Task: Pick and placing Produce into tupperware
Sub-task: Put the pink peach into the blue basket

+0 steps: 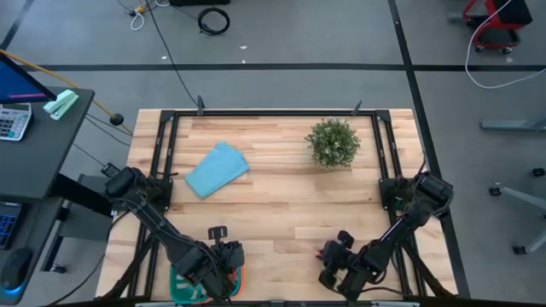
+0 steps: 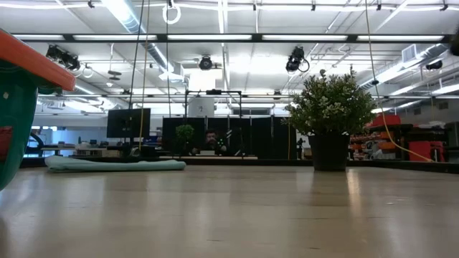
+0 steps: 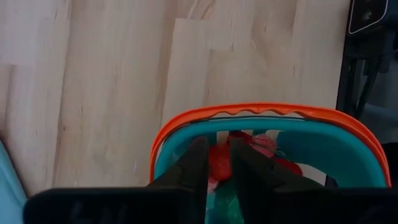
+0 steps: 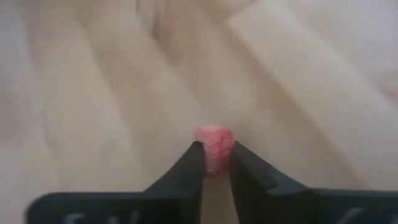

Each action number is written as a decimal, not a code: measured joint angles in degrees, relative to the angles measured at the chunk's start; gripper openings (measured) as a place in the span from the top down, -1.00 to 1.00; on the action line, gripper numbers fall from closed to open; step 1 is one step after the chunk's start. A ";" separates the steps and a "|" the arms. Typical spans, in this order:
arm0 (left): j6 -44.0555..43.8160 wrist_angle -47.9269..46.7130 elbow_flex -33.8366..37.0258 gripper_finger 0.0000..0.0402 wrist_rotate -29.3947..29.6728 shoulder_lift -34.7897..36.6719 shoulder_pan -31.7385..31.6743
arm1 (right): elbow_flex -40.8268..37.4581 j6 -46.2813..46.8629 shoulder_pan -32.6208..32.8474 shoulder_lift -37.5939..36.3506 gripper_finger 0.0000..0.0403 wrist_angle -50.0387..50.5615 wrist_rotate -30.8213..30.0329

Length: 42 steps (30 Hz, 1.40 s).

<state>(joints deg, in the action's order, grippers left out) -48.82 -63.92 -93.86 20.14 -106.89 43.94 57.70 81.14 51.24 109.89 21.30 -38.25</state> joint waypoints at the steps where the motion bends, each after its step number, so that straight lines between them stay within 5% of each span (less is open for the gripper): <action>1: -0.02 0.00 0.00 0.66 -0.02 0.00 -0.14 | 0.35 -0.15 -0.38 0.02 0.74 0.28 -1.53; 6: -1.44 -0.37 0.00 0.76 2.48 1.25 -1.32 | 3.34 -8.49 -3.76 -0.16 0.81 -7.15 -12.62; 10: -1.52 -3.84 0.00 0.86 6.34 4.86 -1.83 | 4.99 -25.07 -8.88 -0.18 0.72 -24.97 -14.84; 16: -1.57 -9.24 -0.07 0.97 12.40 11.58 -1.50 | 7.70 -54.17 -18.37 0.54 0.68 -59.73 12.15; 22: -1.24 -11.65 -0.07 0.83 12.72 15.50 -1.50 | 20.47 -62.19 -23.55 7.72 0.67 -68.95 31.78; 25: -0.47 -15.76 -0.07 0.78 12.80 16.04 -1.73 | 30.31 -62.73 -24.06 14.59 0.65 -64.36 36.91; 30: -5.20 -26.22 -0.04 0.71 13.29 15.98 -2.01 | 45.11 -64.85 -25.26 23.18 0.62 -40.08 38.14; 34: -4.83 -25.93 0.55 0.64 13.29 16.31 -1.85 | 55.10 -64.76 -27.42 25.68 0.55 -21.88 35.78; 42: -4.55 -26.09 0.52 0.55 13.29 16.52 -1.61 | 59.66 -58.36 -29.15 25.96 0.28 -7.17 32.40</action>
<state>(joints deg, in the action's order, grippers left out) -53.36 -90.01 -93.34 33.43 -90.37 42.33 117.36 22.78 22.09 135.85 14.13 -5.85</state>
